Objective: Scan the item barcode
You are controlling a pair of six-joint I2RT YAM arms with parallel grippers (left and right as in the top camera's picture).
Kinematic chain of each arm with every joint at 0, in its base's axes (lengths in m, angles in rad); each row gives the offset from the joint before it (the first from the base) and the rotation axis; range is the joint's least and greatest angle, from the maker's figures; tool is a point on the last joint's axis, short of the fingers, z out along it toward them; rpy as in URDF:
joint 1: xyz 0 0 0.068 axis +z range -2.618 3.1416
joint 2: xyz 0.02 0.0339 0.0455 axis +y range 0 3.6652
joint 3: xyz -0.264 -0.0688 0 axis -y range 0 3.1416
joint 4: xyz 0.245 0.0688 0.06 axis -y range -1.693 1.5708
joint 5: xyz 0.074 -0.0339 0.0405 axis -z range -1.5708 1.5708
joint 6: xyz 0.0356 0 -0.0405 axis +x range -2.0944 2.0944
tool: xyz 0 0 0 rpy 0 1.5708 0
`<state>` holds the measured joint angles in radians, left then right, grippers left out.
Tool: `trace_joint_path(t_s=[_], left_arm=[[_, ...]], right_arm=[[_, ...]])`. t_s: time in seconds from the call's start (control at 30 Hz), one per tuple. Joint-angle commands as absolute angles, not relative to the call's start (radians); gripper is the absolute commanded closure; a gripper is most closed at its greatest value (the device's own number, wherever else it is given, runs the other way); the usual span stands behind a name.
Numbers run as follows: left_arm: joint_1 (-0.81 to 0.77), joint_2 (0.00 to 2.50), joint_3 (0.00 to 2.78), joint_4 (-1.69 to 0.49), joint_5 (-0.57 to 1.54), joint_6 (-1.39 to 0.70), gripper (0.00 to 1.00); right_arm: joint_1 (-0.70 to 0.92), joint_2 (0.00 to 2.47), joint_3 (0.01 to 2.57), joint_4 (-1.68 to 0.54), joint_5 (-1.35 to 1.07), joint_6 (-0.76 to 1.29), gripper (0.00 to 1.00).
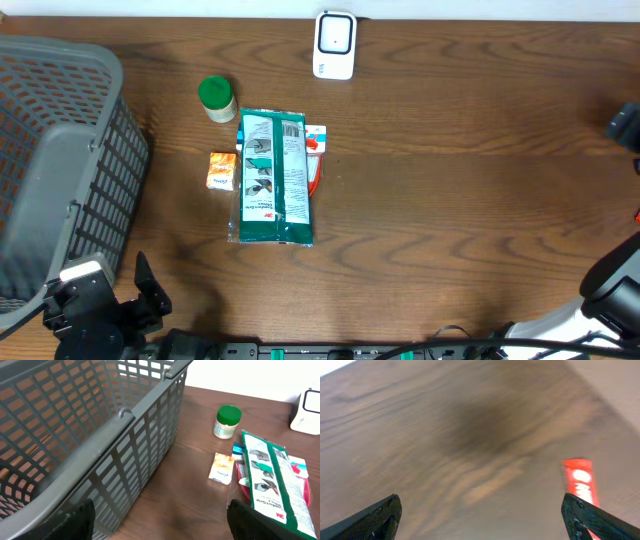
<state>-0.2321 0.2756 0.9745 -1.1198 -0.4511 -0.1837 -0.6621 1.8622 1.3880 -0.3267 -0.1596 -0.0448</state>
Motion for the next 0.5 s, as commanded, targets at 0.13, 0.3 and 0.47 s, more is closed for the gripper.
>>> trace_joint_path(t_s=[0.13,0.3,0.47], left_arm=[[-0.236,0.282,0.966,-1.121,-0.457,-0.189,0.16],[-0.236,0.282,0.966,-1.117,-0.457,-0.189,0.16],[-0.236,0.282,0.966,-1.116,-0.459,-0.189,0.16]], right_arm=[[-0.448,1.785,1.396,-0.348,-0.244,-0.073,0.01],[-0.212,1.778,1.399,-0.338,-0.213,-0.084,0.01],[0.018,1.778,1.399,-0.306,-0.156,0.058,0.01]])
